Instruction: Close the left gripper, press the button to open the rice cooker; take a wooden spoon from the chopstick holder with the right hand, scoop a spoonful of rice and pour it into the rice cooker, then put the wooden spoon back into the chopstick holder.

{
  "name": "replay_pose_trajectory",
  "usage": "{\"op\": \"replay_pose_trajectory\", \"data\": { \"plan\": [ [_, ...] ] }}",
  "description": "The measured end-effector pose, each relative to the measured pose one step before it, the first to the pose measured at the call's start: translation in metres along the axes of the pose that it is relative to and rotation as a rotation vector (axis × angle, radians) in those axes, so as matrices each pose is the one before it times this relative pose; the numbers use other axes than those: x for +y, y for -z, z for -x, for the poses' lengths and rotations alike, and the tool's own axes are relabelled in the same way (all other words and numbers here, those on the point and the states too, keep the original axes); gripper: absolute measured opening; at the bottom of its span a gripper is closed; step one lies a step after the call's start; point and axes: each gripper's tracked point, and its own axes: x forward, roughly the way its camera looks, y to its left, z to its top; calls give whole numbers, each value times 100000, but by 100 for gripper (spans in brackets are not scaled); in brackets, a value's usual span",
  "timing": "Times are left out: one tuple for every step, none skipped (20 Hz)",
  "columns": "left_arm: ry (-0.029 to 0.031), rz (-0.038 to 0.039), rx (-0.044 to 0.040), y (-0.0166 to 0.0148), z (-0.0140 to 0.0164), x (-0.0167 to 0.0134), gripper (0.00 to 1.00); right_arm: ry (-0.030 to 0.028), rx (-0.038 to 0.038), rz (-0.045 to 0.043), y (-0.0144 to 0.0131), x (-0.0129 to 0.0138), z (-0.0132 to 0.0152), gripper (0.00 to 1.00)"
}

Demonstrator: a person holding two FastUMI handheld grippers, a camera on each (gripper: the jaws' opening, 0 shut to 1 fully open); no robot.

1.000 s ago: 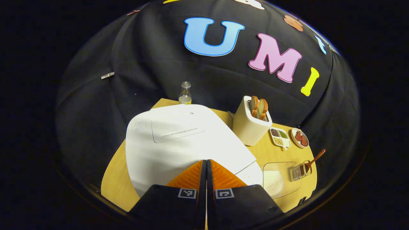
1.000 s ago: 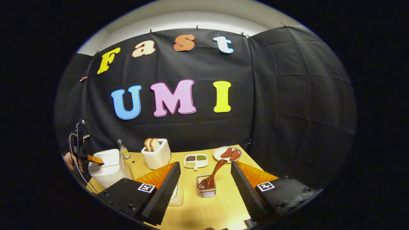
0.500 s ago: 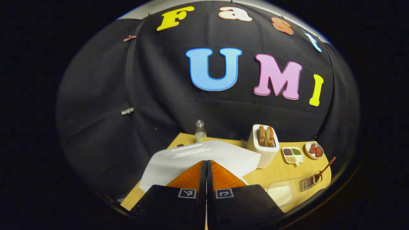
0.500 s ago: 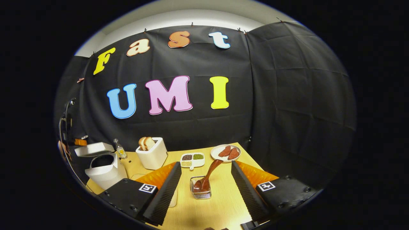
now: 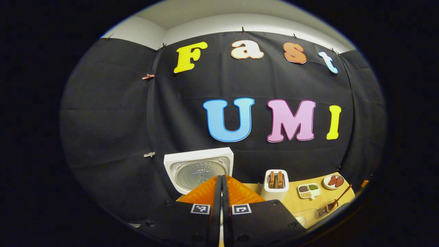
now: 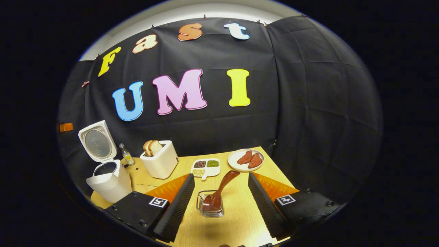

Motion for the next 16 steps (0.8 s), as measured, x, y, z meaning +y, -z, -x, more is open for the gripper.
{"op": "replay_pose_trajectory", "data": {
  "plan": [
    [-717,-685,1093,258,729,-339,10,-360,1872,-147,517,-341,-951,98],
    [295,1031,1250,179,515,-770,8,-744,2024,-455,570,-233,-979,98],
    [854,2417,987,203,566,-687,22,-731,2262,-830,558,-247,-913,98],
    [475,3024,1023,335,617,-529,37,-611,2191,-1015,551,-353,-860,98],
    [-984,1986,857,467,252,-98,68,-191,1654,-1606,482,-439,-883,98],
    [-2335,653,1181,1090,-92,240,76,-462,1221,-1885,339,-502,-975,99],
    [-3730,-10,2305,967,50,690,92,-490,1859,-1446,605,-371,-1019,99],
    [-2955,676,2488,1148,209,296,94,46,2661,-1293,842,-355,-1015,99],
    [-948,1835,2659,967,234,-215,94,-775,3278,-2028,646,-195,-1146,99],
    [-447,2584,2587,991,323,-438,95,-1423,2581,-2281,603,-73,-1012,99],
    [-339,2625,2237,922,181,-126,96,-1117,2670,-1783,624,-61,-930,98],
    [-572,2291,1912,953,112,9,96,-726,2292,-1312,575,-55,-977,99],
    [-783,1501,1401,681,188,-26,96,-769,1563,-1064,345,82,-1009,99],
    [-773,667,1009,813,-25,-12,96,-1118,753,-1110,2,158,-778,99],
    [-454,-147,1573,760,78,-174,96,-1026,91,-1169,-194,229,-644,99],
    [-736,-435,2095,1140,151,-208,96,-972,-265,-1143,118,93,-251,99]
  ]
}}
